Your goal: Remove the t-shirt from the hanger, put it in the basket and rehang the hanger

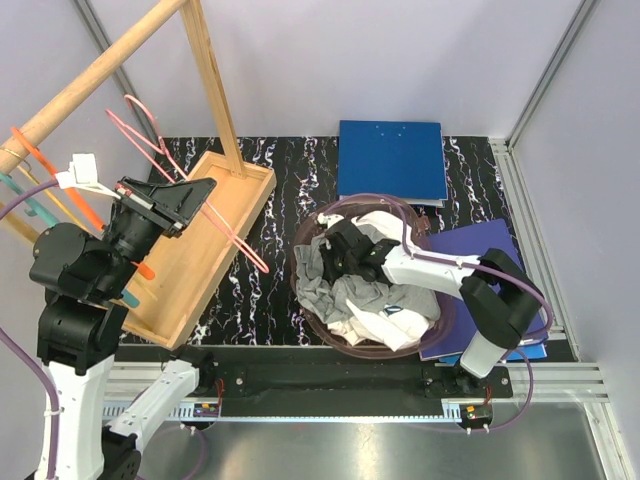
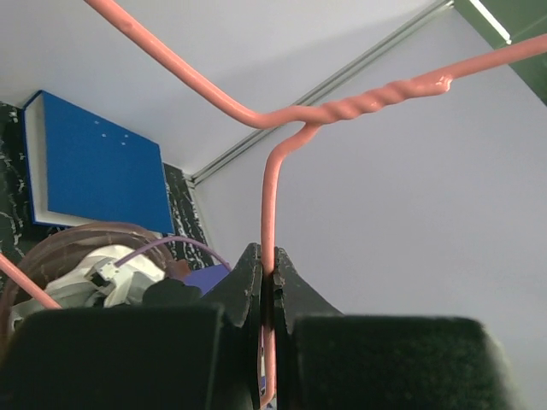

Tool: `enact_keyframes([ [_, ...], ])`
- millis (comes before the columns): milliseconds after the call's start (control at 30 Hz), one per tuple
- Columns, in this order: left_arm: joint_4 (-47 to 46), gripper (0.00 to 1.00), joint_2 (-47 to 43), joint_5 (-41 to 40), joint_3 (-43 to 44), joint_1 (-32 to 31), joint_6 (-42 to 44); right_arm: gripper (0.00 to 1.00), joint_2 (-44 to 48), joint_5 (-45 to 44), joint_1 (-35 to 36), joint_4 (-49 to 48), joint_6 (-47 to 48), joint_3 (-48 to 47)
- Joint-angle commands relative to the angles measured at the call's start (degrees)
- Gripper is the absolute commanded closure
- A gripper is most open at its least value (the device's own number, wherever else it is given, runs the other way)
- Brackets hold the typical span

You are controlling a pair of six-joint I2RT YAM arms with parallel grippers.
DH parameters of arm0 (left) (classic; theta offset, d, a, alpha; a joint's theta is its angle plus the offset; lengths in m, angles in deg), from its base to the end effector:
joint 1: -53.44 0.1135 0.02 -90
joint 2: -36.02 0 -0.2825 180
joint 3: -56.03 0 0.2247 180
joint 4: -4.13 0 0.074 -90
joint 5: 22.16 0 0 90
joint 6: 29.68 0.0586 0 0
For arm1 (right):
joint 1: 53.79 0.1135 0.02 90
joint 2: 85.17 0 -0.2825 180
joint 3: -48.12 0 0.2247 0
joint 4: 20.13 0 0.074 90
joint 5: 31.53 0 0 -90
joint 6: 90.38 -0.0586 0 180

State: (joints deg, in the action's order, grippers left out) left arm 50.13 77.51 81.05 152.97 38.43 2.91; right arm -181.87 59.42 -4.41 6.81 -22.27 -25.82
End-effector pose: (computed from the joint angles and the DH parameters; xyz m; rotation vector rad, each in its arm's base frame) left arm 0.0594 -0.0298 0.5072 -0.3534 1.4813 -1.1929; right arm 0.2245 0.2632 0.2060 -0.6069 2.4488 0.5564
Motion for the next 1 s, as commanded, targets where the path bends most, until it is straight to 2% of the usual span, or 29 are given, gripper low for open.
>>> enact_keyframes([
  [0, -0.47, 1.0, 0.78, -3.97, 0.11, 0.24, 2.47, 0.78, 4.32, -4.12, -0.34, 9.43, 0.97, -0.51],
  [67, -0.03, 1.0, 1.66, -5.12, 0.29, 0.24, 2.83, 0.73, 8.89, -1.84, -0.34, 11.38, 0.62, -3.76],
  [167, 0.15, 1.0, 3.67, -7.05, 0.73, 0.24, 3.35, 0.55, 15.22, -1.13, -0.34, 14.81, -0.61, -8.15],
  [200, 0.15, 1.0, 4.38, -7.67, 1.16, 0.24, 3.53, 0.45, 16.71, -1.13, -0.34, 16.73, -0.61, -9.3],
  [233, 0.15, 1.0, 4.99, -8.55, 1.43, 0.24, 3.53, 0.41, 19.34, -1.04, -0.34, 17.62, -0.61, -11.4],
  [300, 0.06, 1.0, 7.19, -11.97, 1.95, 0.24, 3.62, 0.3, 22.94, -2.7, -0.34, 20.42, 0.09, -13.25],
  [433, -1.78, 1.0, 12.1, -17.51, 3.18, 0.24, 3.62, 0.16, 28.05, -7.36, -0.43, 25.62, 1.14, -17.82],
  [633, -5.12, 1.0, 21.69, -21.55, 7.75, 0.24, 0.99, 0.09, 35.26, -12.02, -0.43, 29.75, 1.06, -16.52],
  [833, -5.73, 1.0, 28.2, -33.49, 14.52, 0.33, -0.16, 0.08, 40.98, -13.08, -0.34, 32.48, -1.05, -11.34],
  [967, -7.23, 1.0, 30.74, -38.16, 18.38, 0.33, 1.5, 0.07, 44.4, -12.9, -0.43, 33.71, -1.93, -8.7],
])
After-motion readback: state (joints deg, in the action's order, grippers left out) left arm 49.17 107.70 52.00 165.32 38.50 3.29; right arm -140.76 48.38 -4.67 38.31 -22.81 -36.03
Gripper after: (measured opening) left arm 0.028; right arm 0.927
